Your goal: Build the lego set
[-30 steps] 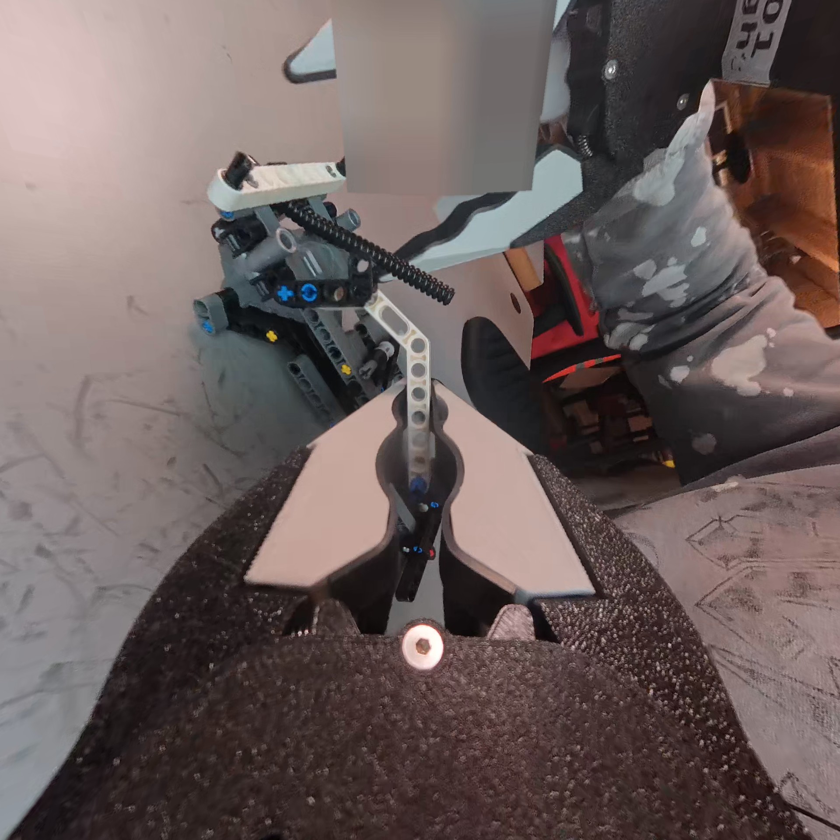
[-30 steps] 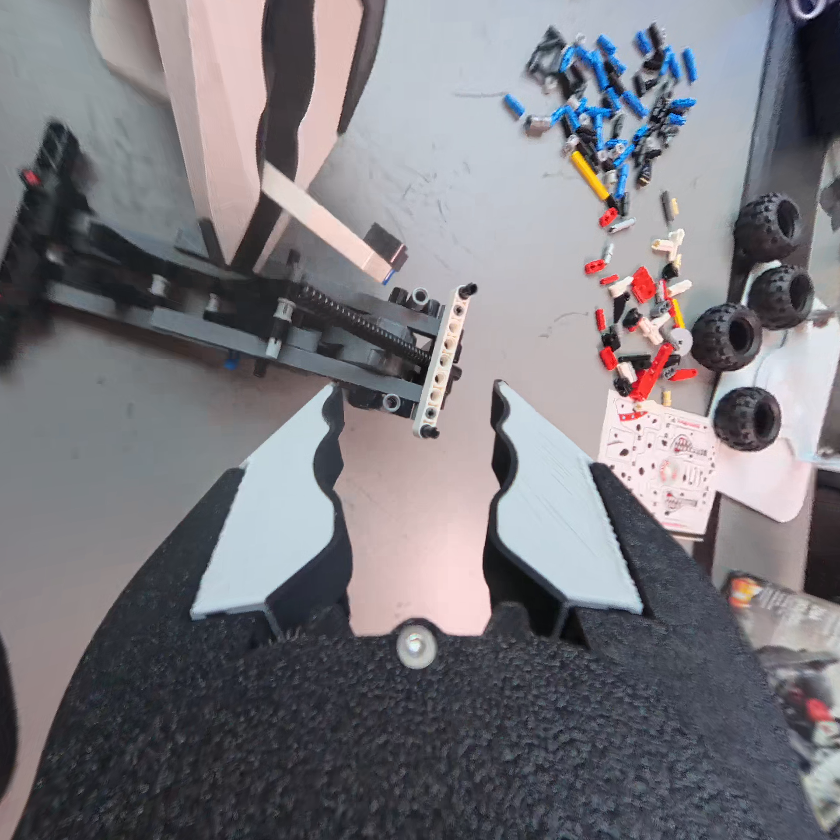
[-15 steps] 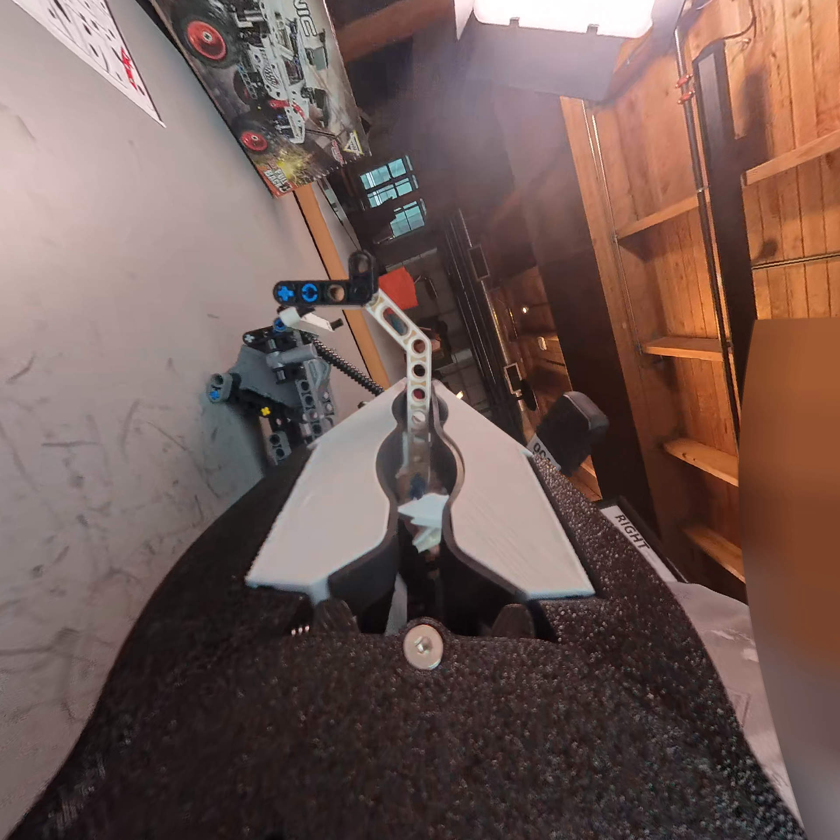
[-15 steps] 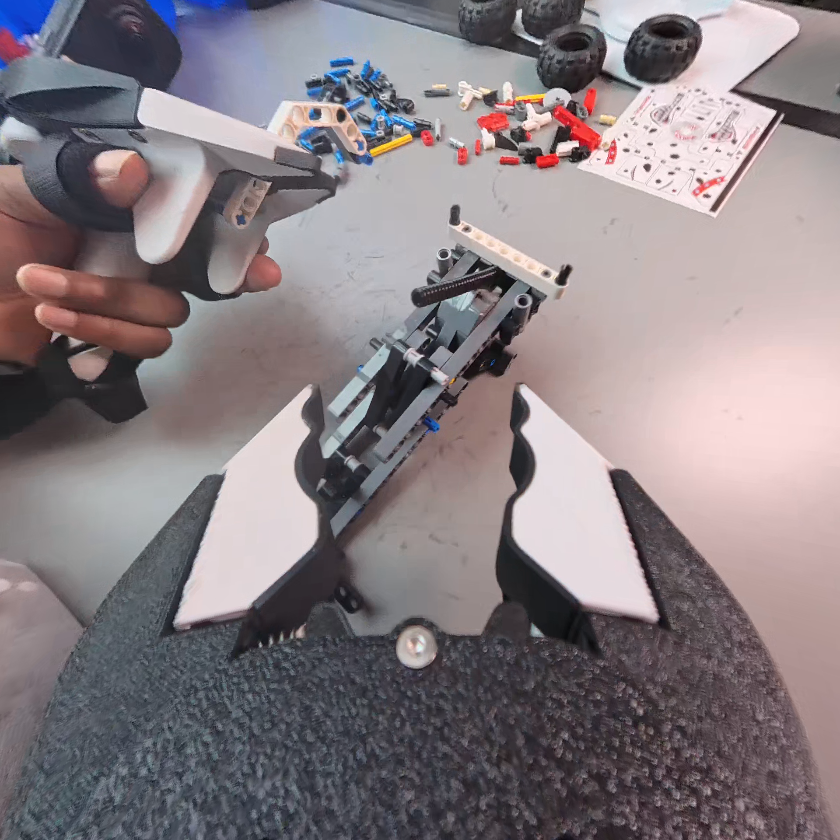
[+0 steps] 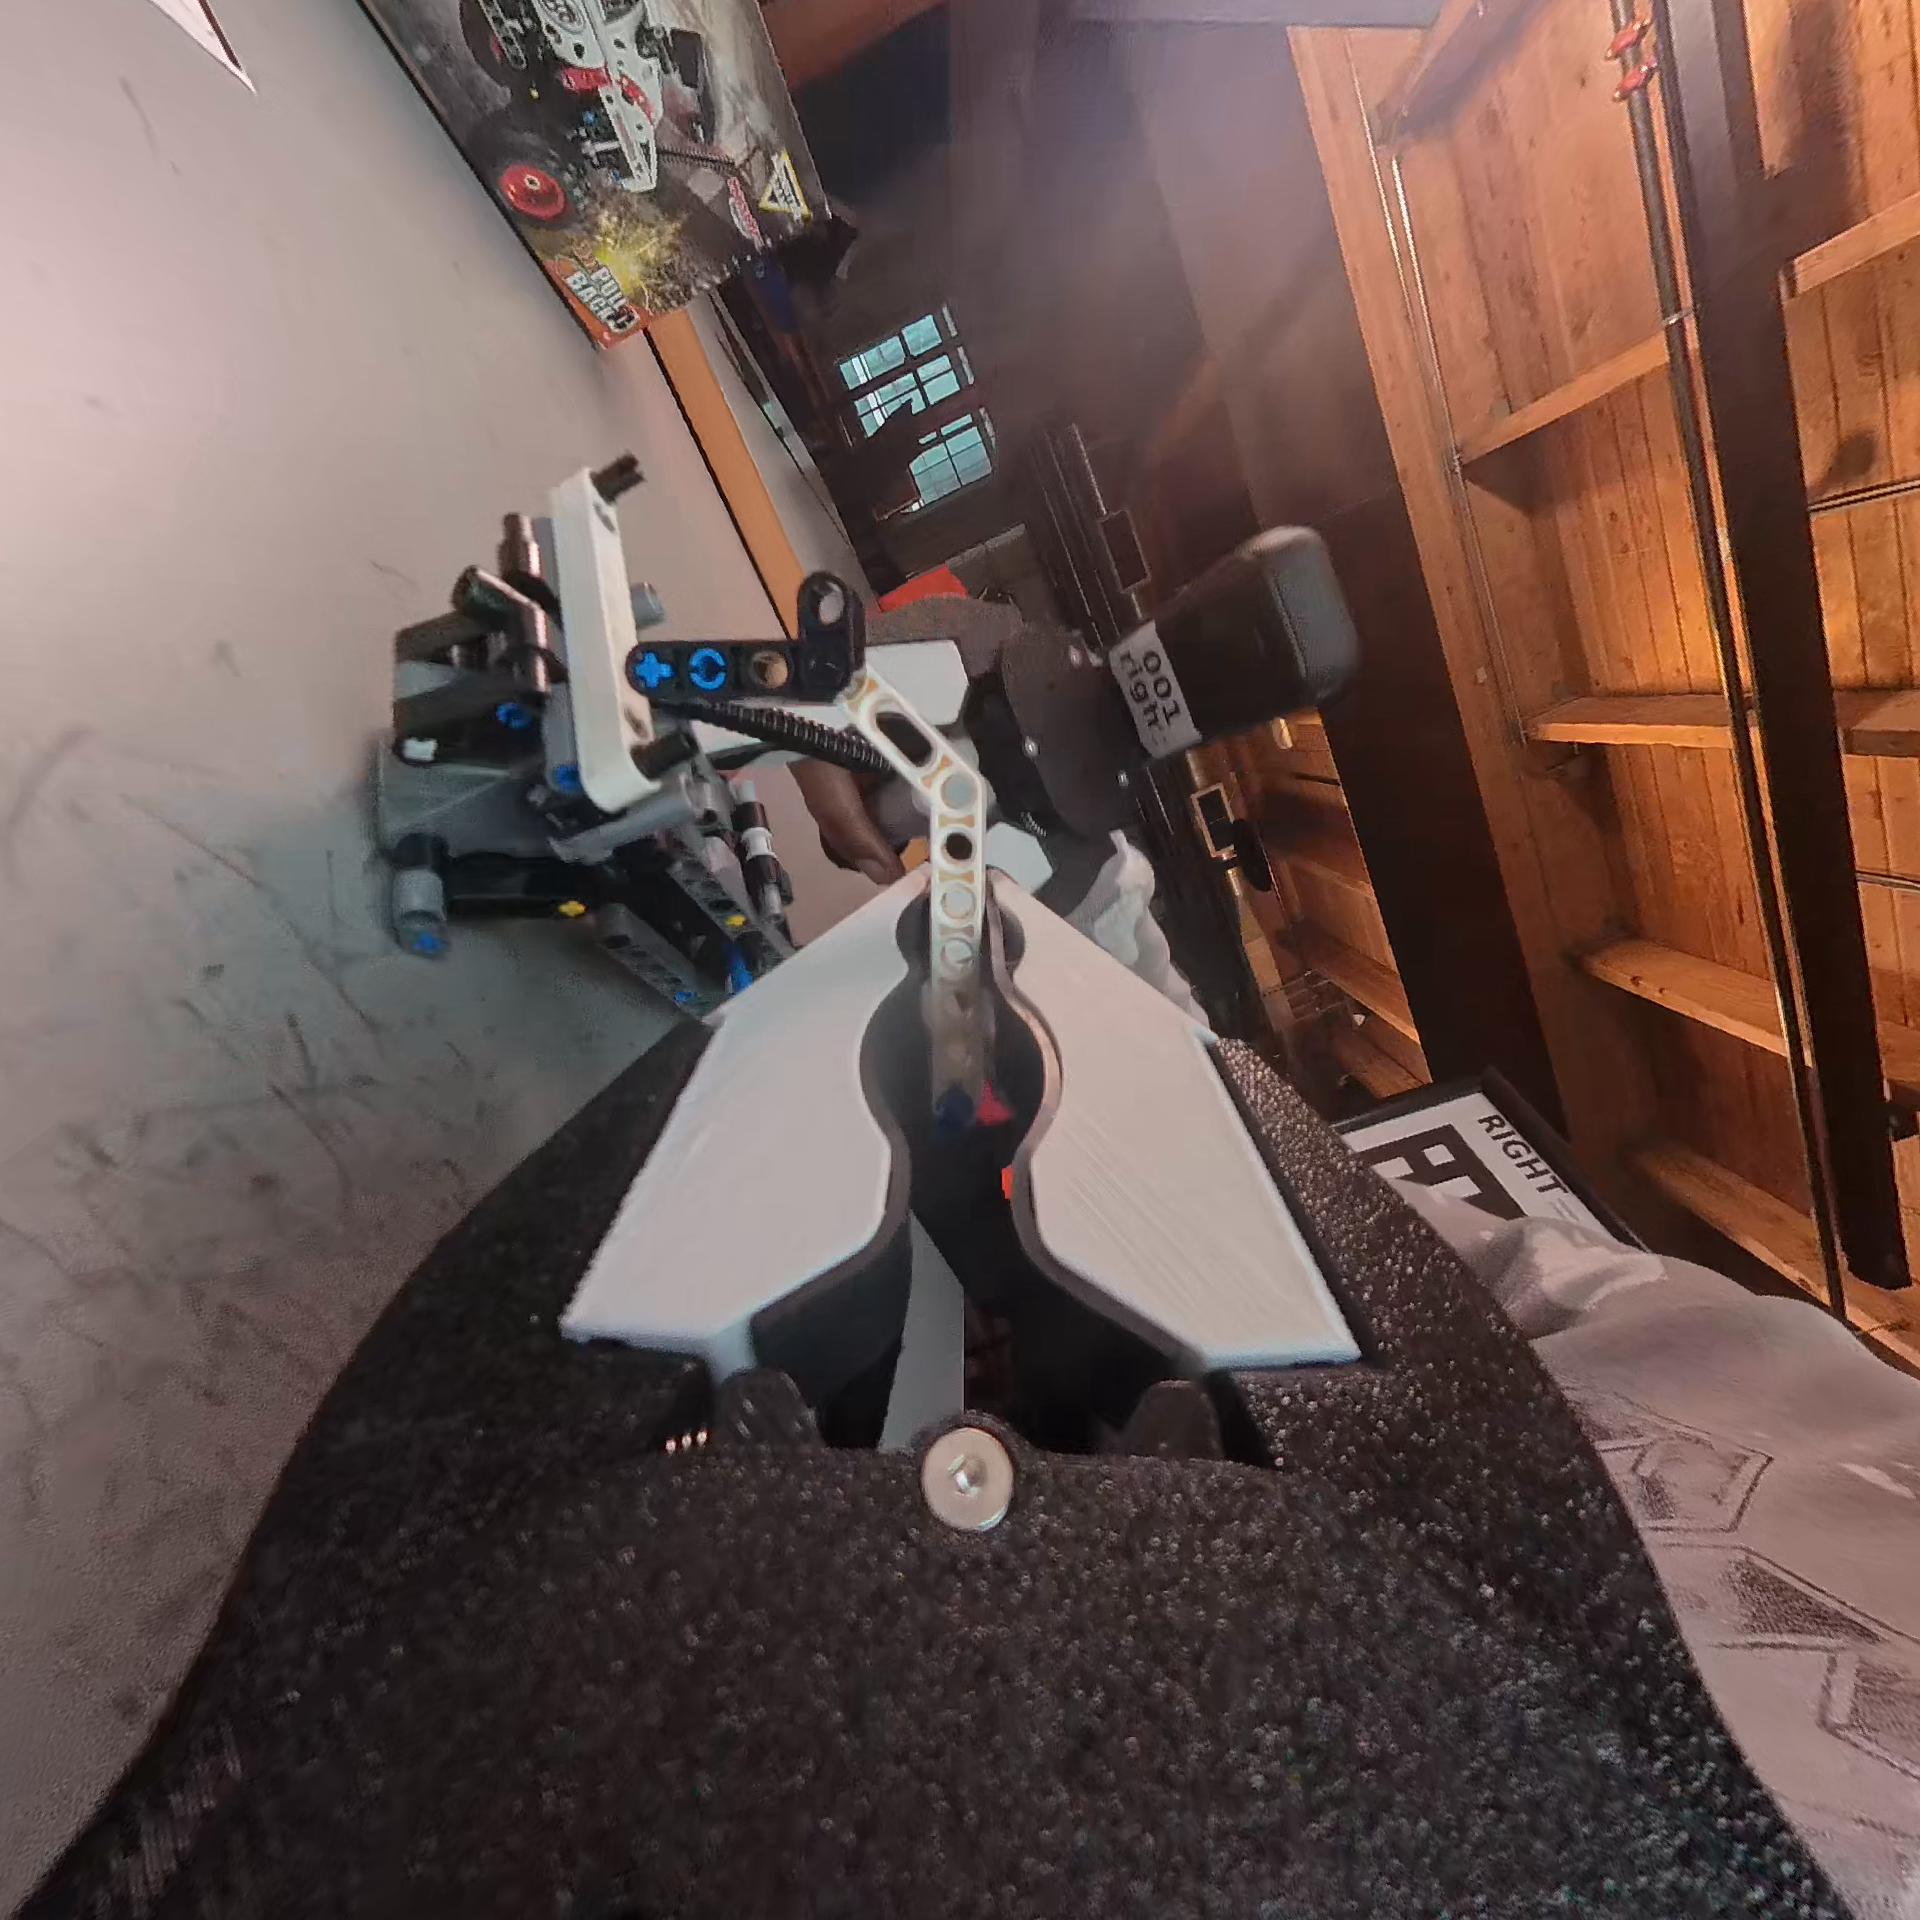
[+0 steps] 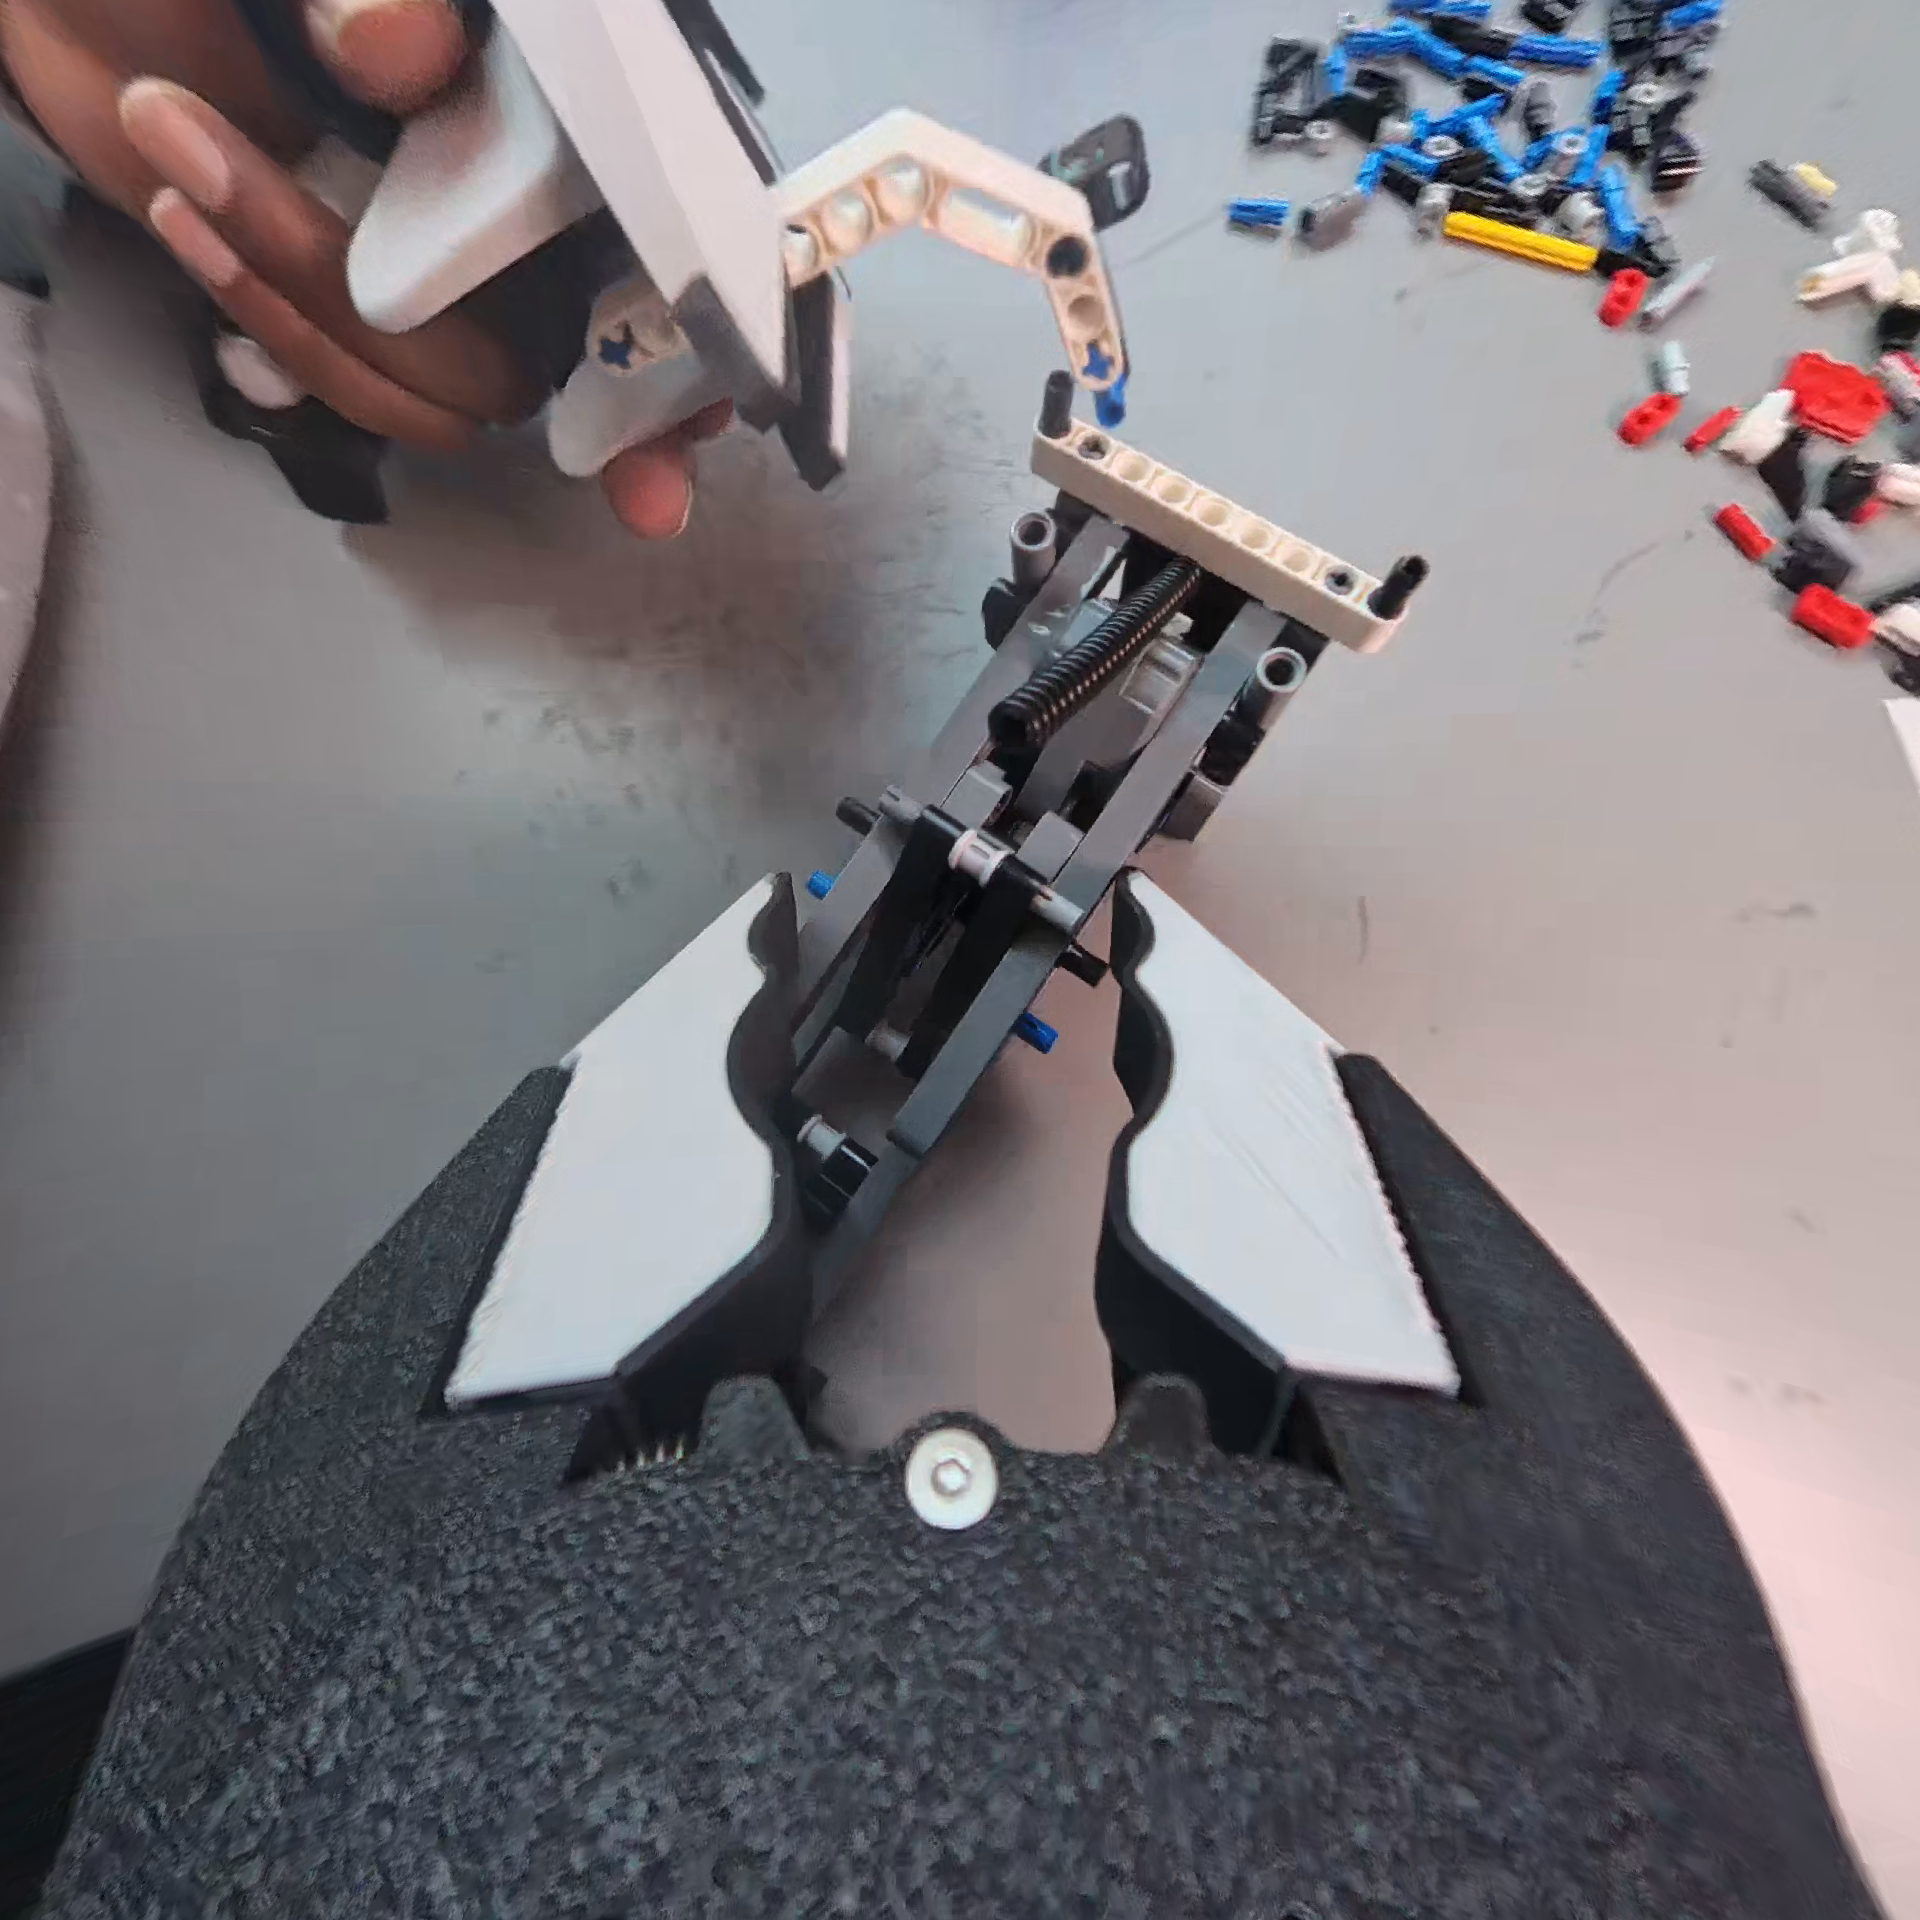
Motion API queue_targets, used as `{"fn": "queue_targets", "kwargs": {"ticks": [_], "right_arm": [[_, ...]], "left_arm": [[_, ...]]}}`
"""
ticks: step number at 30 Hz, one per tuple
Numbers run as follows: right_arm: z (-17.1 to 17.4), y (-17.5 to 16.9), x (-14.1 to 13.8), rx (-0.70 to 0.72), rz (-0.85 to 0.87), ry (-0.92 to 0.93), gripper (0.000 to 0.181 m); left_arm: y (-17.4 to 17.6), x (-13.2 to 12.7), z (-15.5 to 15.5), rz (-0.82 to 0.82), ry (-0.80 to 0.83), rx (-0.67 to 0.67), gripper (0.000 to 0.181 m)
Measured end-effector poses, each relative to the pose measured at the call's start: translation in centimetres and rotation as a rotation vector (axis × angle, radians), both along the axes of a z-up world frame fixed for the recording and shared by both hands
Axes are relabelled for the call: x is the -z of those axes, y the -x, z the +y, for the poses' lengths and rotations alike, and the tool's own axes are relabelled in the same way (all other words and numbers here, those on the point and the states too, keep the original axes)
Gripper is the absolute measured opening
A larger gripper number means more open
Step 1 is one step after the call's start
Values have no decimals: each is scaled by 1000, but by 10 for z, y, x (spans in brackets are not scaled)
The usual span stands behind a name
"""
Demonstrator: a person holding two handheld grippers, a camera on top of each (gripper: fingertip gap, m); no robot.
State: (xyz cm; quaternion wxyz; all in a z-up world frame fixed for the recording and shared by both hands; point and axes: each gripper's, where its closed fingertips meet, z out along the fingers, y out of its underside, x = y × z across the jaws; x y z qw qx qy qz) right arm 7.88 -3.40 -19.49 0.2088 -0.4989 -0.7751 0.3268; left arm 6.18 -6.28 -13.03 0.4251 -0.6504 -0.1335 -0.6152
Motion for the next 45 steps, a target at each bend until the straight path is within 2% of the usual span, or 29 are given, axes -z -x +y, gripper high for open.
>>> {"fn": "queue_targets", "kwargs": {"ticks": [3, 5, 6, 7, 9, 11, 14, 16, 19, 20, 22, 25, 27, 31, 34, 36, 38, 41, 45], "right_arm": [[-7, 7, 0, -141, -47, 79, 56], [-7, 15, 2, -166, -81, 87, 58], [-2, 18, 3, -145, -101, 70, 67], [4, 17, 2, -109, -124, 37, 80], [9, 19, -21, -21, -31, 36, 83], [5, 21, -60, 148, 132, 146, 64], [-14, 21, -101, 426, 301, 490, 49], [-29, 22, -110, 526, 340, 687, 44], [-44, 25, -108, 552, 341, 684, 32], [-45, 26, -106, 549, 333, 648, 17], [-47, 25, -106, 470, 292, 576, 14], [-45, 9, -108, 291, 157, 474, 11], [-44, -9, -102, 166, 1, 414, 7], [-44, -17, -81, 45, -261, 388, 7], [-55, -18, -56, -46, -435, 323, 7], [-62, -14, -47, -78, -485, 301, 7], [-65, -11, -44, -96, -495, 275, 7], [-66, -9, -42, -99, -483, 255, 7], [-65, -7, -47, -83, -378, 272, 7]], "left_arm": [[-10, 3, -3, 6, 1, 8, 4], [-13, 1, -4, 2, -8, -5, 4], [-14, 0, -4, 5, -16, -14, 4], [-14, -1, -4, 15, -27, -25, 4], [-13, -5, -5, 60, -54, -53, 4], [-11, -8, -4, 142, -91, -82, 4], [-15, -15, -2, 310, -172, -110, 4], [-23, -17, -1, 435, -220, -113, 5], [-36, -17, -3, 640, -300, -112, 5], [-40, -16, -4, 709, -326, -112, 5], [-42, -12, -5, 828, -368, -83, 11], [-43, -17, -22, 852, -437, 109, 31], [-22, -24, -29, 930, -500, 172, 27], [16, -23, -24, 1173, -546, 292, 32], [8, -23, -30, 1279, -643, 401, 32], [4, -7, -34, 1398, -668, 492, 32], [-5, 3, -42, 1393, -669, 559, 32], [-13, 10, -44, 1291, -616, 563, 21], [-12, 5, -40, 1186, -646, 474, 17]]}}
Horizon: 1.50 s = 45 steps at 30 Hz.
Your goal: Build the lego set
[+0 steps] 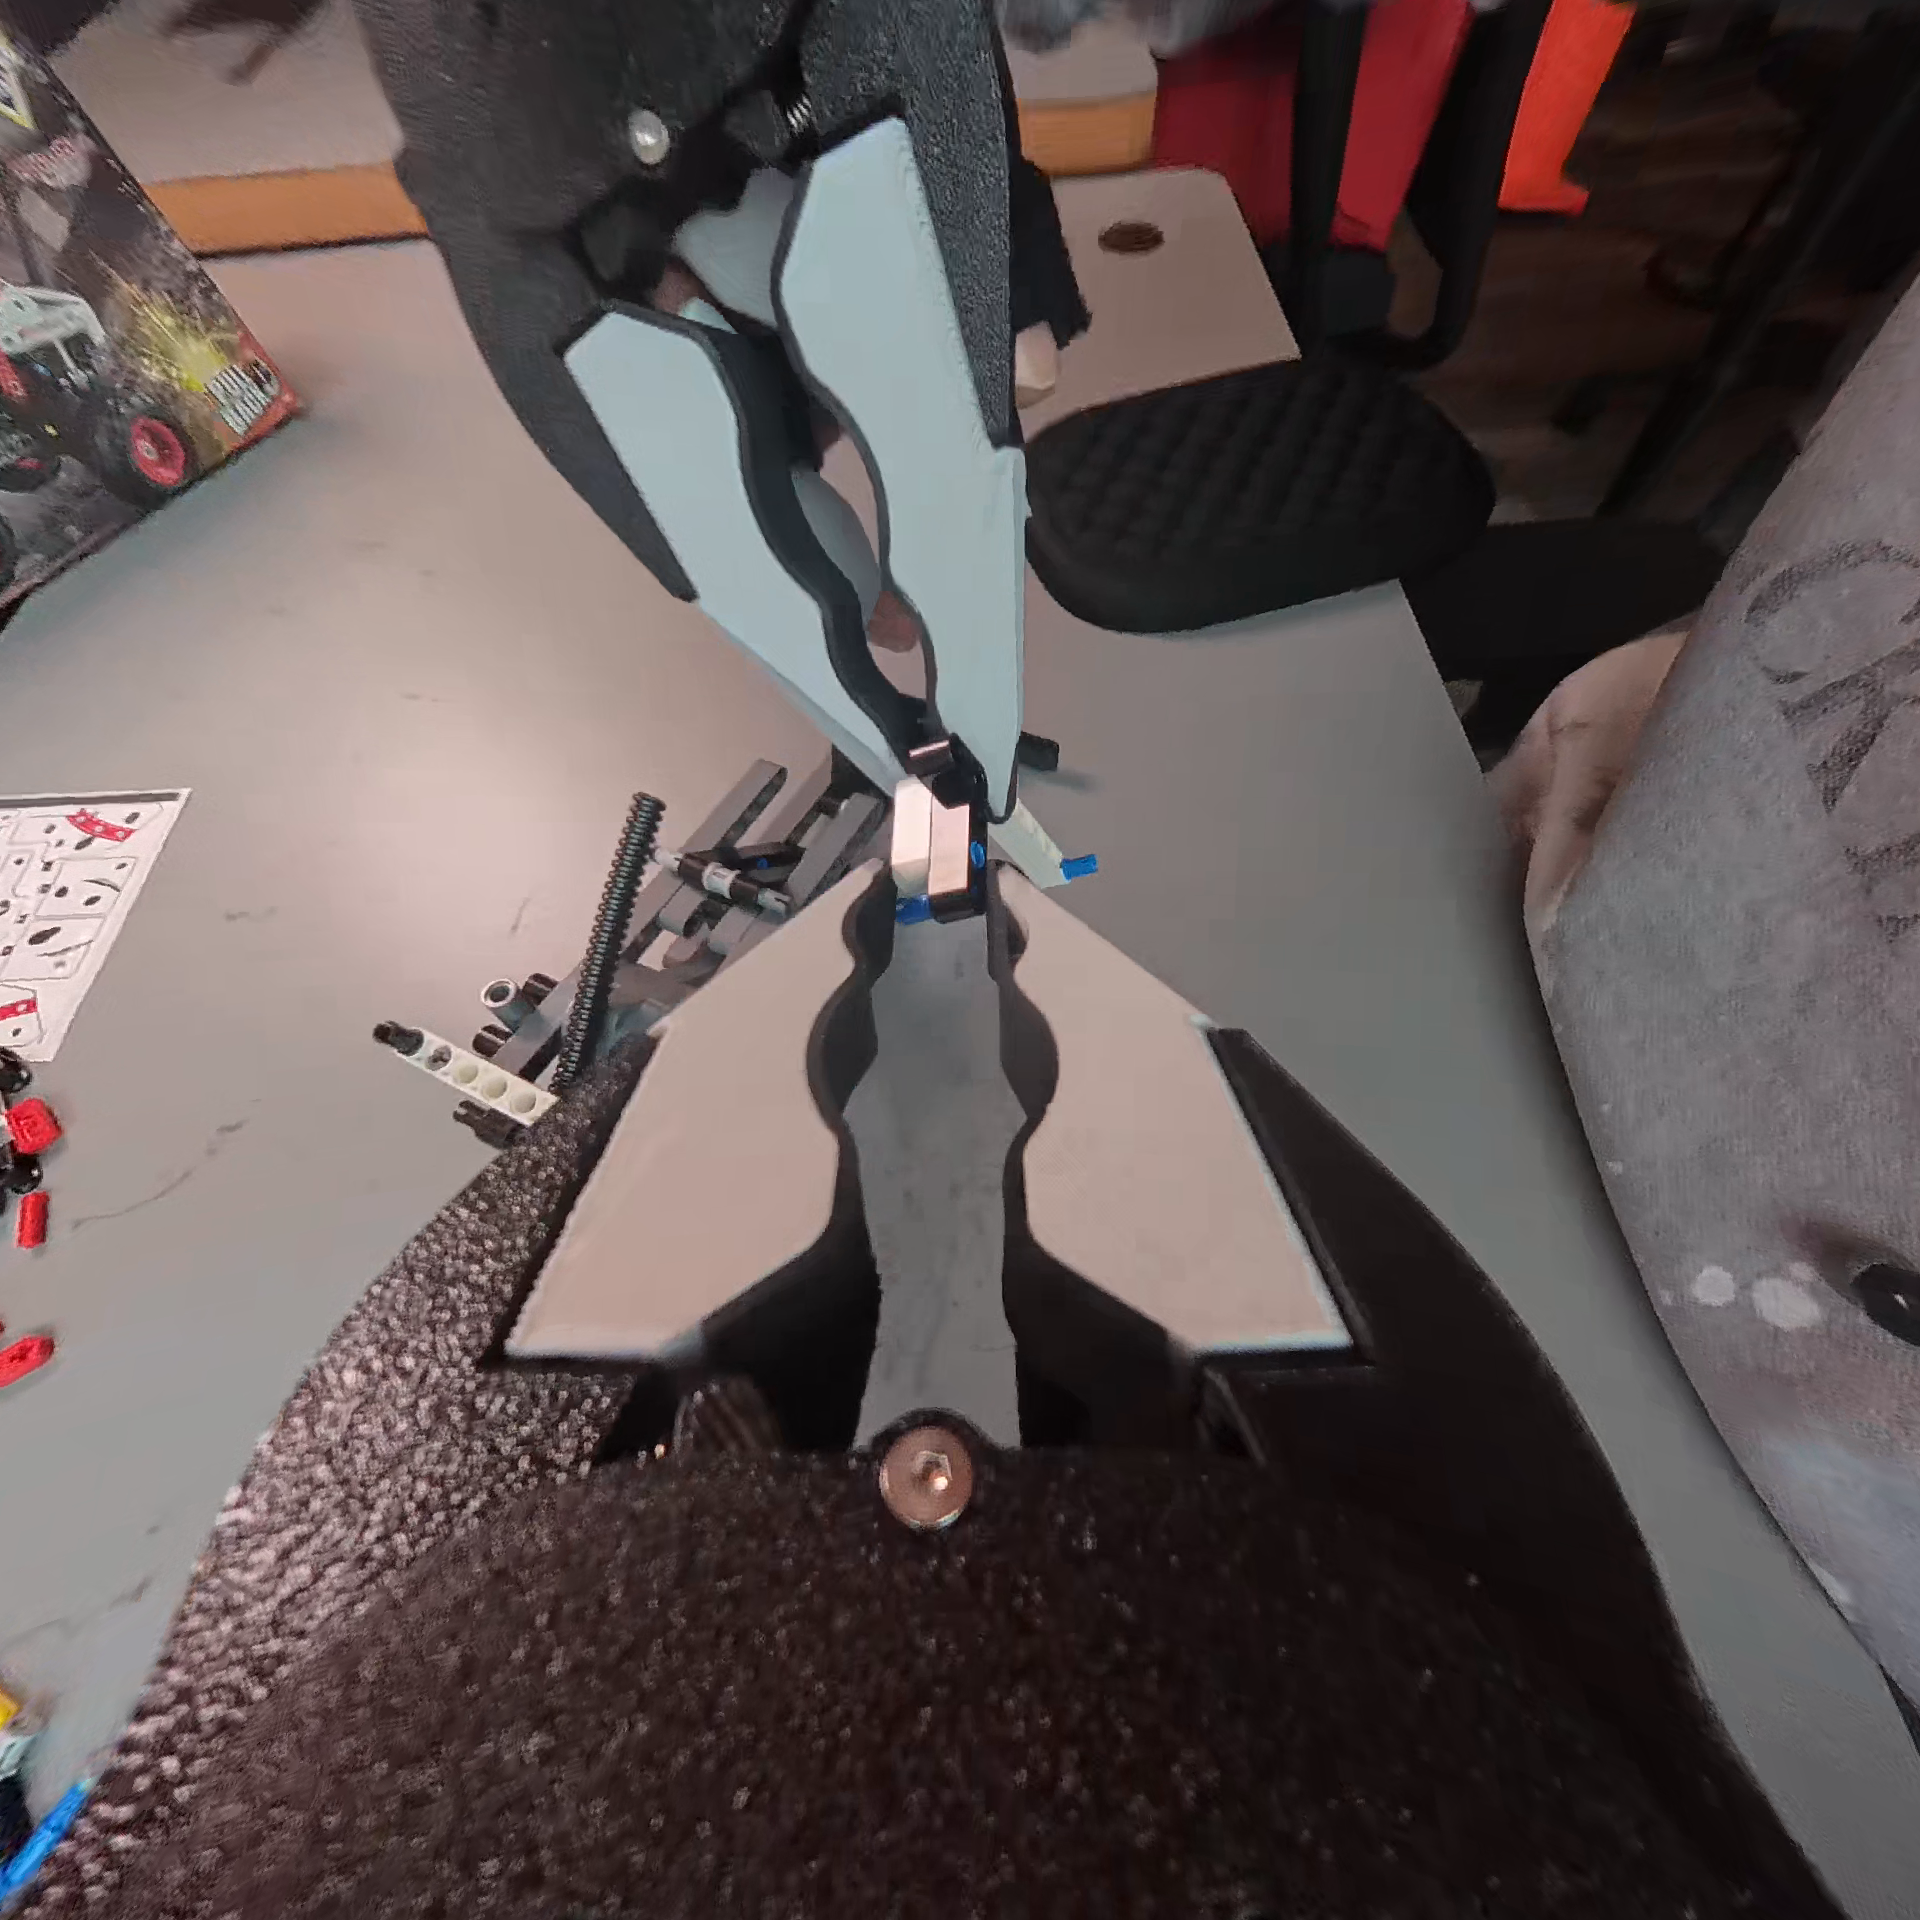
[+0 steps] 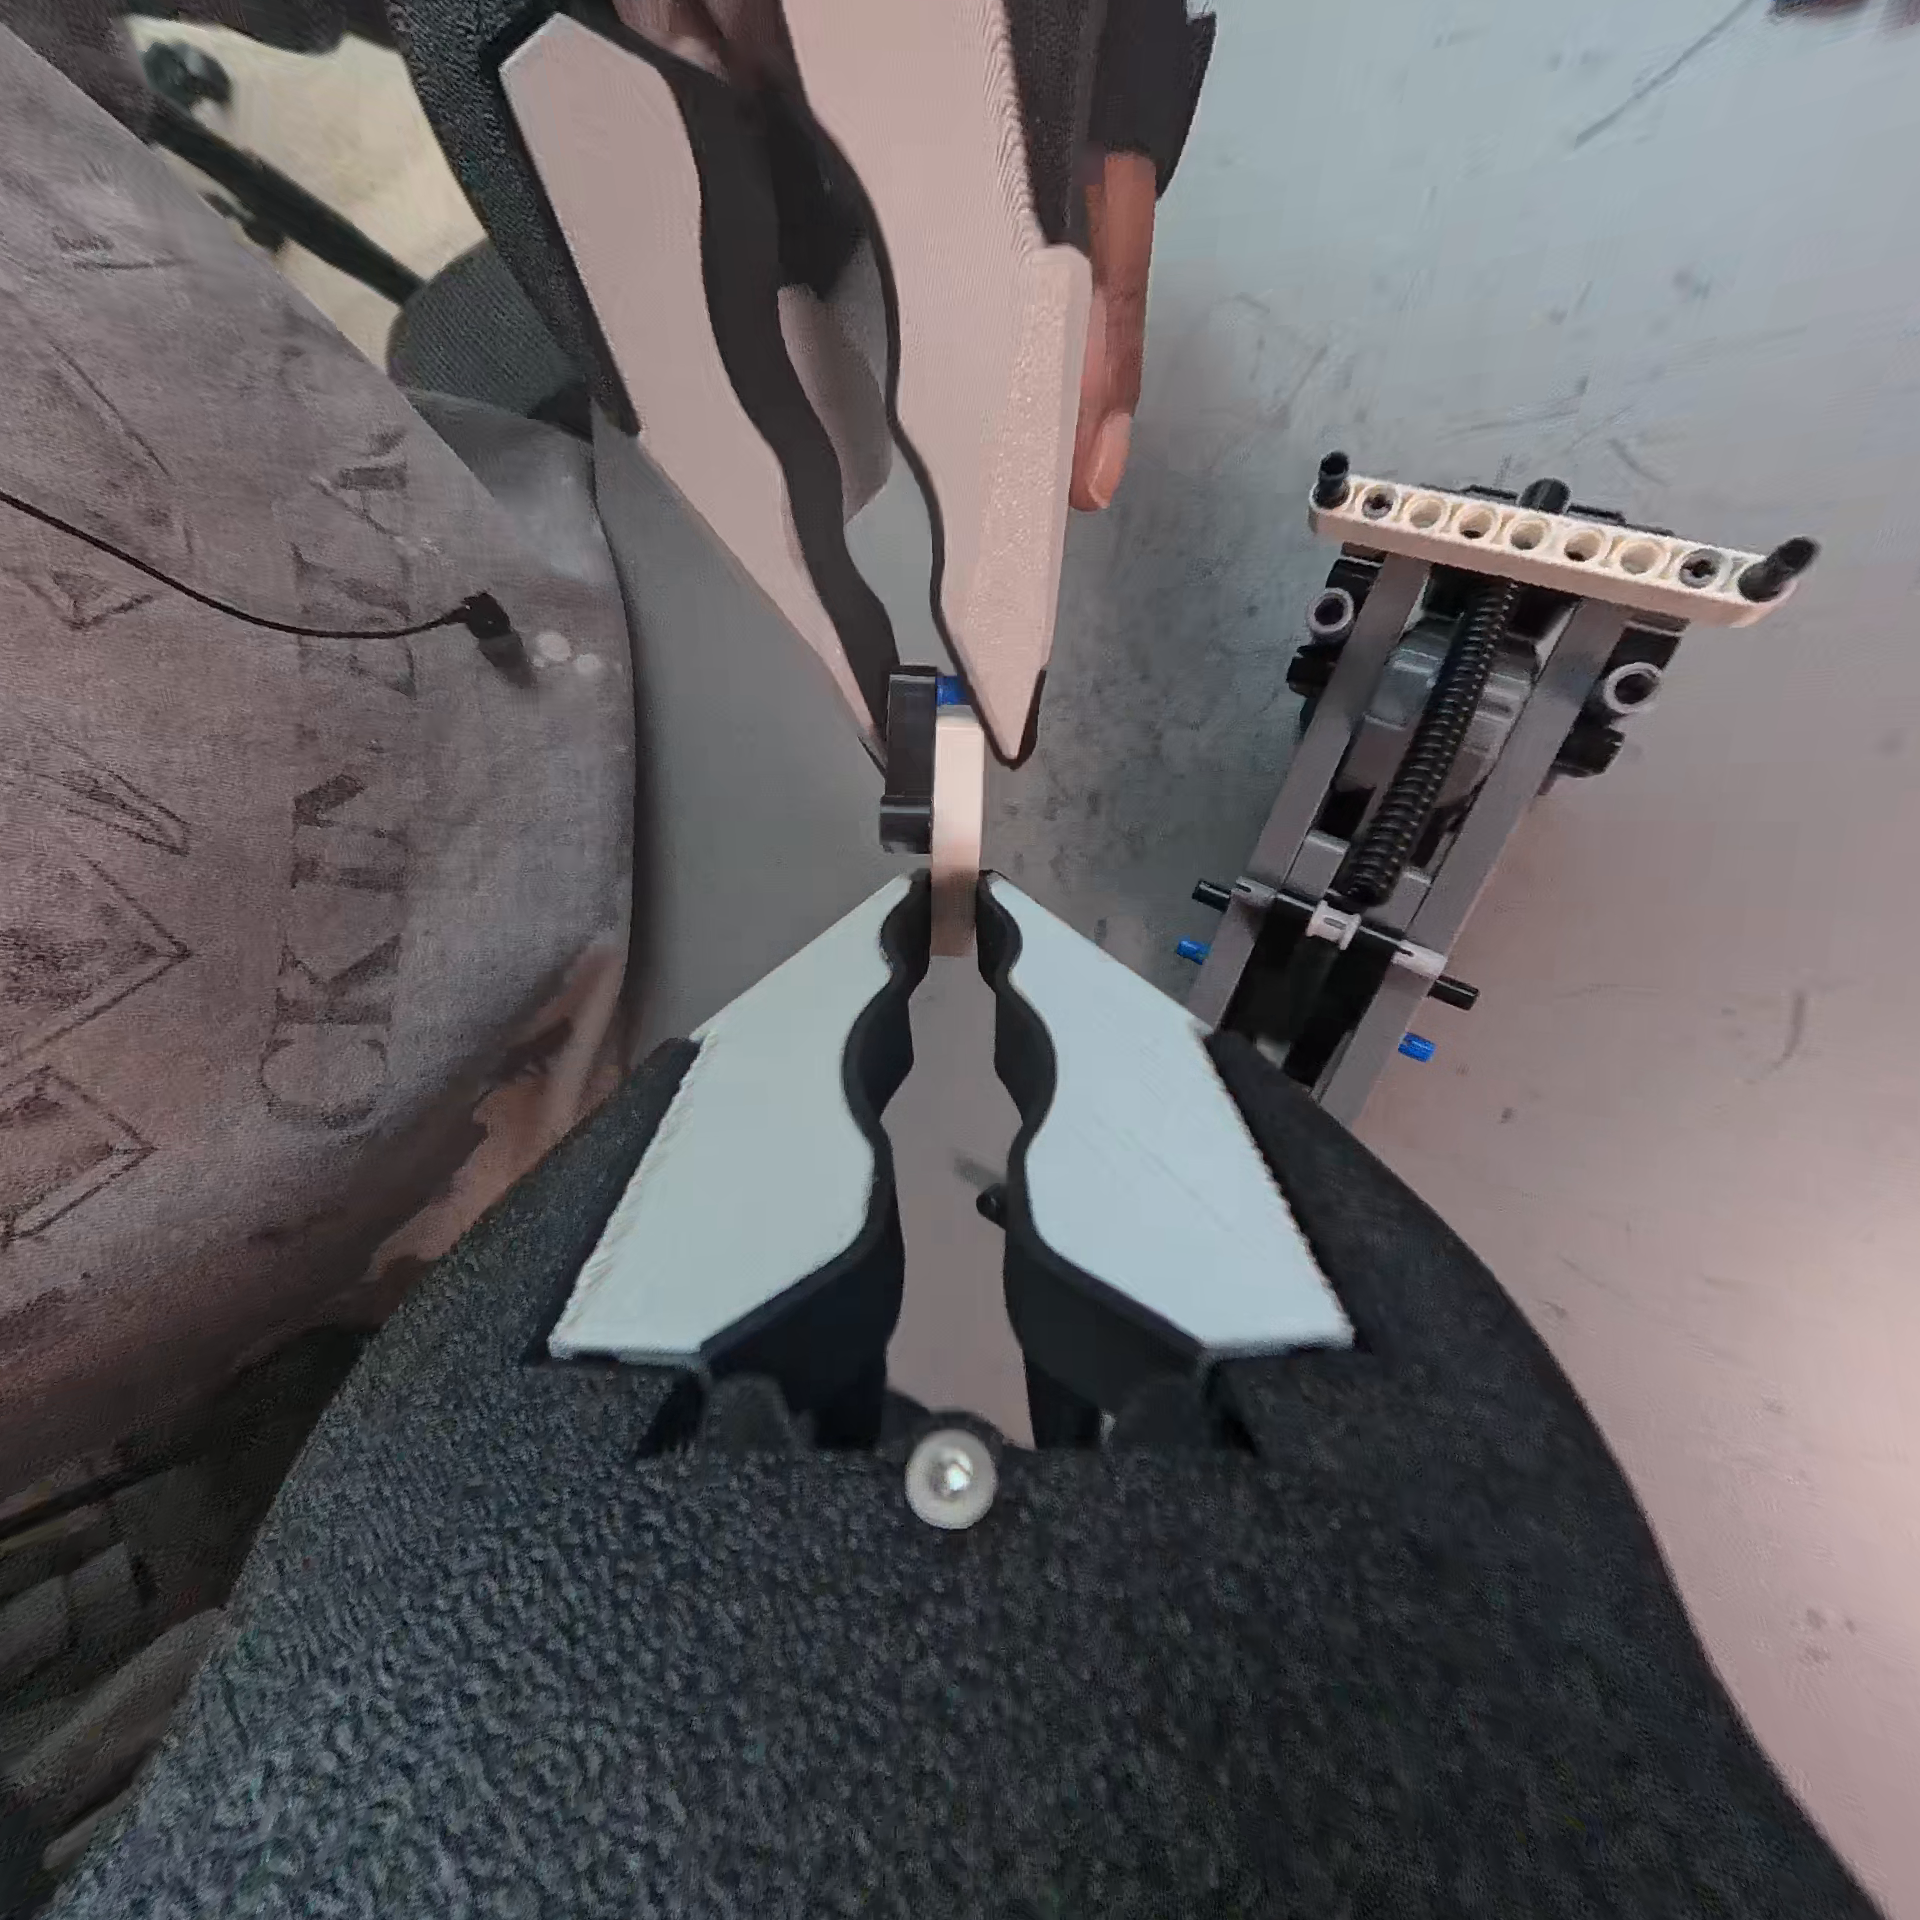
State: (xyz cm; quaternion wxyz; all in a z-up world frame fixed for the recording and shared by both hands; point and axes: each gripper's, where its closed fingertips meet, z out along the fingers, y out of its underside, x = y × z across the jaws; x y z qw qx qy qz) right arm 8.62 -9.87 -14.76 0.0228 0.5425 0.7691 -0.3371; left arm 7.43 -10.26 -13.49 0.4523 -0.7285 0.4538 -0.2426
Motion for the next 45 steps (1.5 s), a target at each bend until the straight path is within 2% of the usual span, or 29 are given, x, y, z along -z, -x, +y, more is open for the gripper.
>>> {"fn": "queue_targets", "kwargs": {"ticks": [3, 5, 7, 8, 11, 12, 13, 15, 17, 19, 21, 24, 27, 31, 33, 35, 41, 45], "right_arm": [[-1, 13, -32, 127, 285, 145, 9], [-5, 16, -47, 232, 448, 238, 24], [-16, 15, -49, 298, 574, 228, 41], [-21, 16, -52, 336, 643, 213, 42], [-19, 26, -58, 509, 794, 139, 27], [-14, 26, -59, 561, 820, 113, 12], [-10, 25, -60, 582, 831, 99, 7], [-3, 19, -53, 549, 768, 52, 7], [20, 11, -41, 545, 679, -86, 7], [38, 7, -27, 526, 581, -193, 7], [37, 12, -17, 495, 524, -186, 7], [38, 24, 3, 426, 493, -296, 7], [40, 31, 18, 372, 483, -381, 7], [42, 32, 20, 382, 498, -392, 6], [42, 32, 17, 376, 526, -392, 6], [40, 30, 15, 353, 558, -389, 6], [21, 20, 16, 213, 630, -351, 7], [7, 13, 16, 119, 675, -361, 7]], "left_arm": [[6, -24, -3, -241, -44, -16, 18], [14, -39, -6, -415, -59, -29, 17], [23, -45, -6, -495, -84, -53, 17], [24, -47, -7, -513, -92, -49, 17], [19, -46, -11, -491, -122, -19, 17], [15, -45, -12, -487, -120, -4, 17], [12, -40, -12, -450, -105, 8, 18], [12, -21, -8, -313, -67, 23, 22], [34, -8, 10, -187, -74, -48, 32], [59, 6, 28, -93, -8, -110, 51], [75, 13, 43, -56, 29, -132, 66], [83, 35, 57, -5, 139, -70, 86], [74, 42, 63, -22, 220, 35, 95], [61, 55, 71, 77, 183, 82, 96], [52, 58, 66, 100, 156, 96, 83], [50, 60, 64, 121, 122, 43, 72], [40, 59, 34, 95, 124, -117, 72], [34, 58, 15, 52, 137, -133, 74]]}}
